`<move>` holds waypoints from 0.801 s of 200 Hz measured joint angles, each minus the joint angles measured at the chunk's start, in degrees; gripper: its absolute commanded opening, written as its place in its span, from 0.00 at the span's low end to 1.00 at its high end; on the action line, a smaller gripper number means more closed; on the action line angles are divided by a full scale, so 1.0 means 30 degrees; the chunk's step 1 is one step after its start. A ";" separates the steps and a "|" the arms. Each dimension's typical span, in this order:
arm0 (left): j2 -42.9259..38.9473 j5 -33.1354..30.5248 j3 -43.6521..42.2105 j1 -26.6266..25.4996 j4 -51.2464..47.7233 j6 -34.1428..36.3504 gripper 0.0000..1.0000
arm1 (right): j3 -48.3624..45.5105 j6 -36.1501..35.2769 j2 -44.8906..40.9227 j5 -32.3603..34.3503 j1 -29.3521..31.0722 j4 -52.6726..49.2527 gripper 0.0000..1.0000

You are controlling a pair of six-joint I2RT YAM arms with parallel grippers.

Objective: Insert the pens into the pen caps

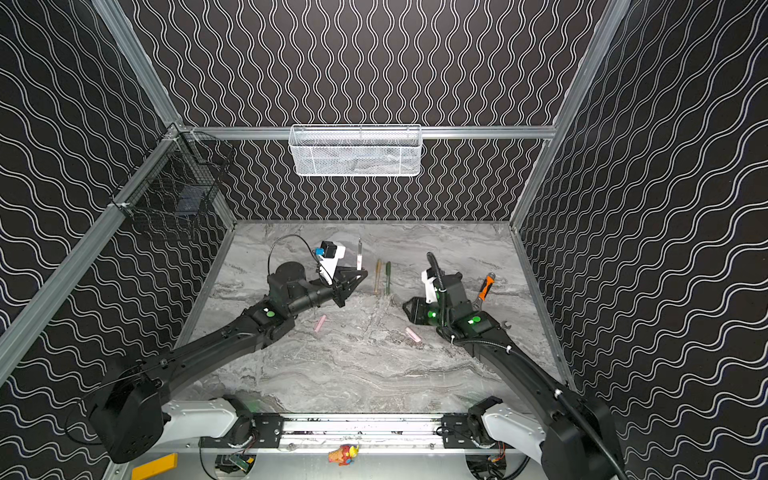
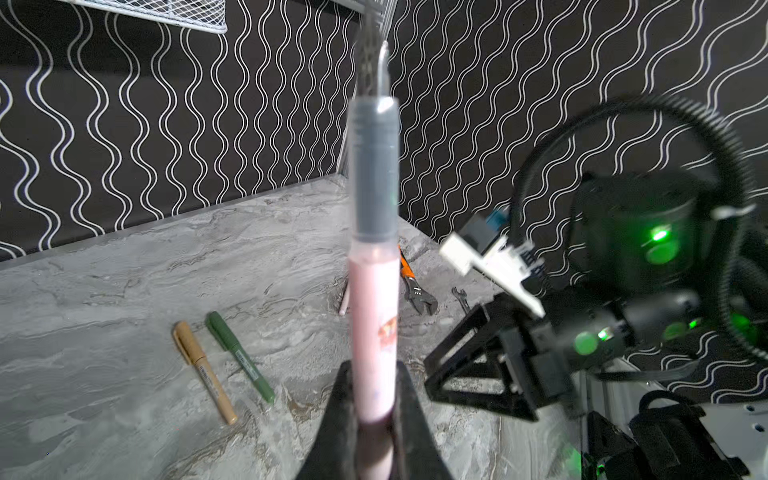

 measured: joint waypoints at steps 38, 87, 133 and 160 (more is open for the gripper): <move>-0.0350 -0.0211 0.0291 -0.0707 0.0991 0.0058 0.00 | -0.1443 -0.0051 0.0619 0.1107 0.0124 -0.1231 0.43; -0.0321 -0.0714 0.0962 -0.1078 0.0350 0.0160 0.00 | -0.1530 -0.0036 0.2637 0.2149 0.1319 -0.1282 0.44; -0.0372 -0.1151 0.0976 -0.1290 -0.0044 0.0481 0.00 | -0.2200 0.1122 0.2892 0.4991 0.1996 -0.0714 0.43; -0.0474 -0.1268 0.0969 -0.1341 -0.0095 0.0532 0.00 | -0.1887 0.1166 0.3978 0.5683 0.2055 -0.0262 0.42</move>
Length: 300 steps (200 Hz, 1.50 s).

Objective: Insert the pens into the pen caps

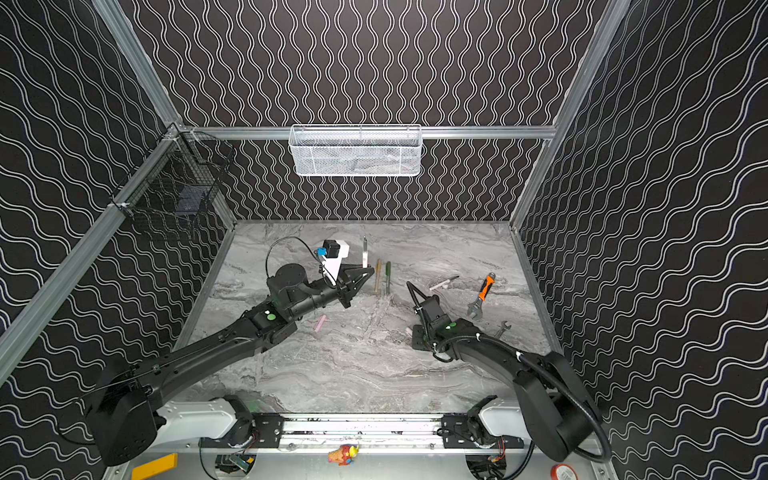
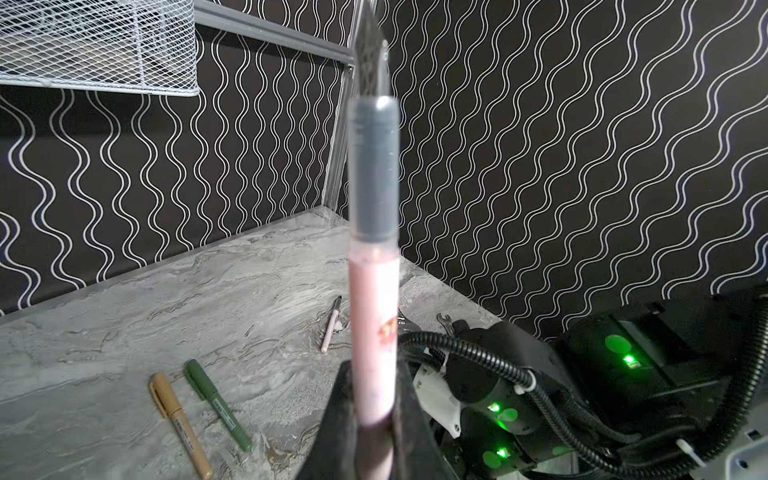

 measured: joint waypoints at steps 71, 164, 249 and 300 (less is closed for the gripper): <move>-0.0117 -0.0226 0.0007 -0.0029 -0.0095 0.0073 0.00 | 0.0175 -0.0015 0.1231 0.0561 -0.0277 0.1013 0.42; -0.0117 -0.0226 0.0007 -0.0029 -0.0219 0.0087 0.00 | 0.2004 -0.0933 0.2659 0.1421 -0.0597 0.0925 0.42; -0.0022 -0.0219 0.0175 -0.0051 -0.0517 0.0087 0.00 | 0.0692 -0.0546 0.1224 0.1661 -0.0998 0.0612 0.41; 0.0095 -0.0211 0.0182 -0.0051 -0.0750 0.0087 0.00 | 0.0605 -0.0197 0.2171 0.1297 -0.1333 0.1457 0.40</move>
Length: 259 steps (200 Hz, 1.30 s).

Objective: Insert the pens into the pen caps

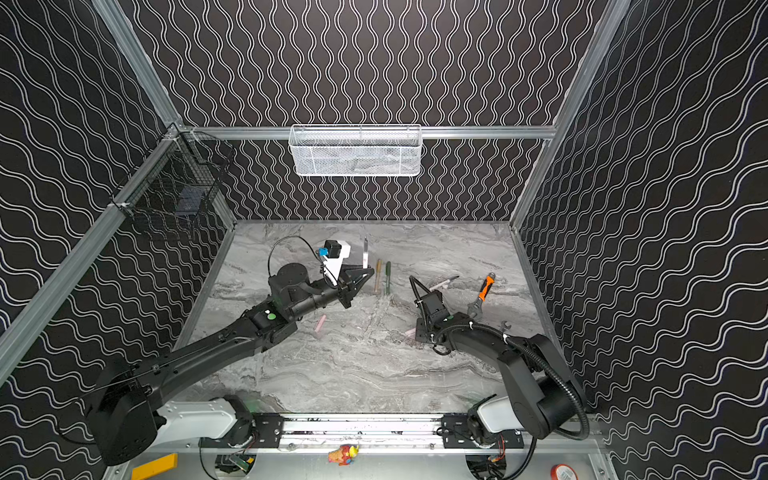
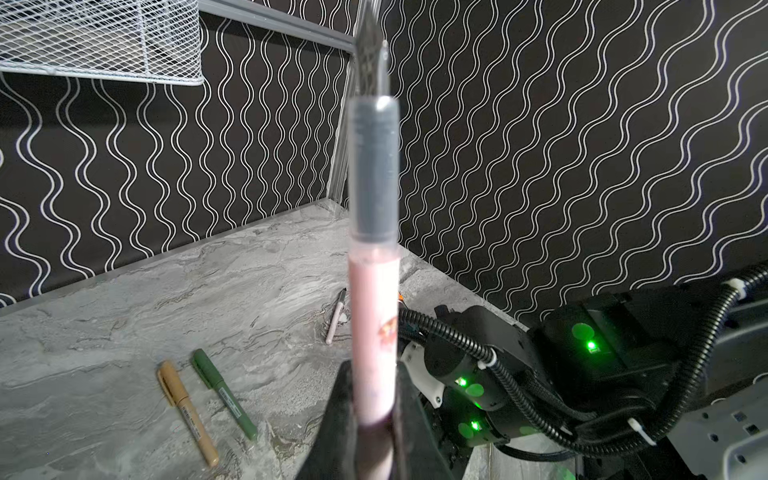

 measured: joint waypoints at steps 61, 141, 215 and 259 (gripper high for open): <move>-0.0007 0.0000 0.0000 -0.0058 -0.0146 0.0299 0.00 | 0.1348 0.0051 0.1566 -0.0386 -0.0138 0.0903 0.37; -0.0007 0.0000 0.0007 -0.0146 -0.0168 0.0357 0.00 | 0.1377 -0.0248 -0.0335 -0.1894 -0.0372 -0.0284 0.33; 0.0015 0.0058 0.0022 -0.0226 -0.0175 0.0357 0.00 | 0.1450 -0.1464 0.0233 -0.3942 -0.0648 -0.0568 0.25; 0.0095 0.0066 0.0124 -0.0299 -0.0219 0.0357 0.00 | 0.1377 -0.1683 0.0554 -0.4459 -0.0648 -0.0510 0.25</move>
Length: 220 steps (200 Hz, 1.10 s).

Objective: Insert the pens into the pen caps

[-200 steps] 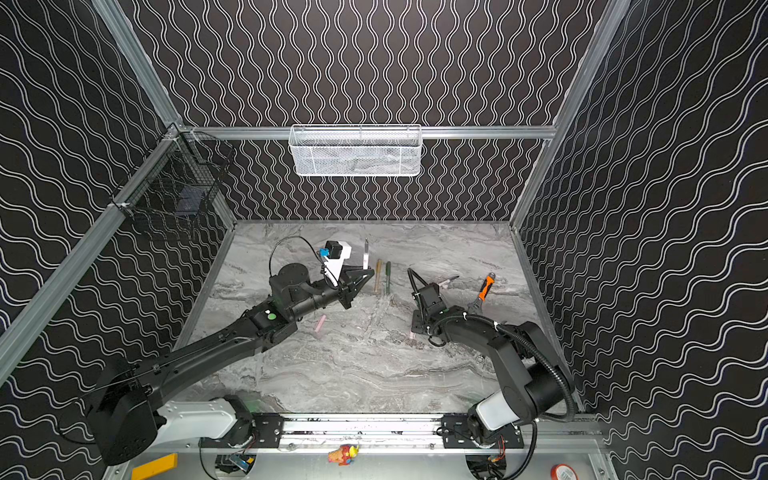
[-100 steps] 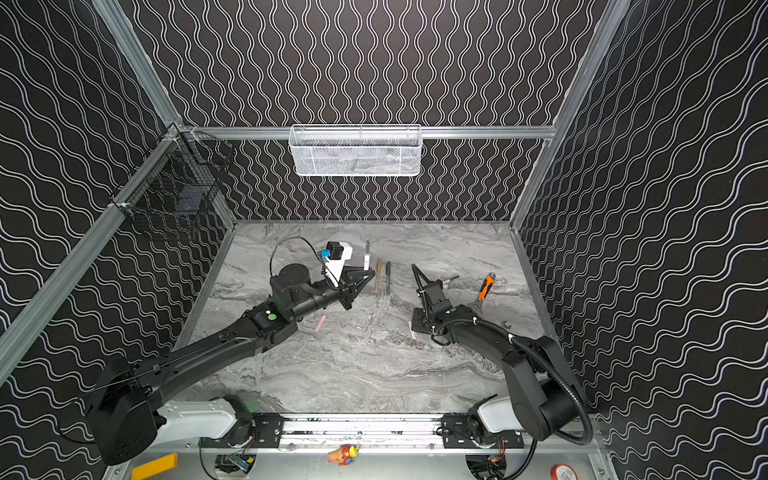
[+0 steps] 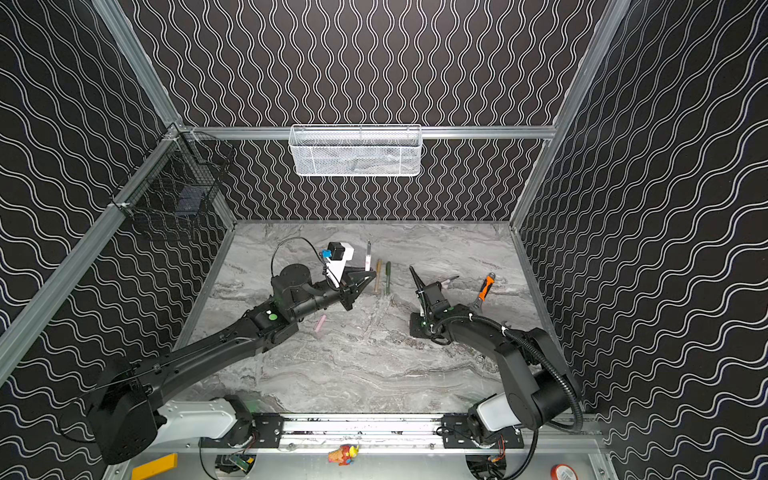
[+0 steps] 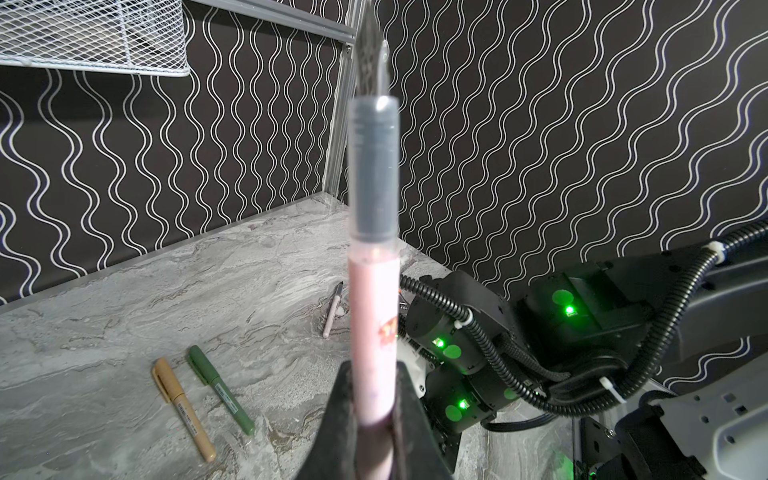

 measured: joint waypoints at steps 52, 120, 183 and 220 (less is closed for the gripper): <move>0.0007 0.0000 0.0007 -0.0073 -0.0029 0.0007 0.00 | 0.0109 -0.0058 0.0546 -0.0036 0.0000 0.0131 0.24; 0.0007 0.0015 0.0007 -0.0117 -0.0080 0.0058 0.00 | 0.0262 -0.0058 0.1035 0.0291 0.0000 0.0634 0.21; 0.0007 0.0007 0.0007 -0.0131 -0.0109 0.0066 0.00 | 0.0605 0.0015 0.1377 0.0801 0.0044 0.0707 0.20; -0.0015 0.0000 0.0007 -0.0131 -0.0146 0.0066 0.00 | 0.0860 0.0029 0.1647 0.1166 0.0168 0.0678 0.17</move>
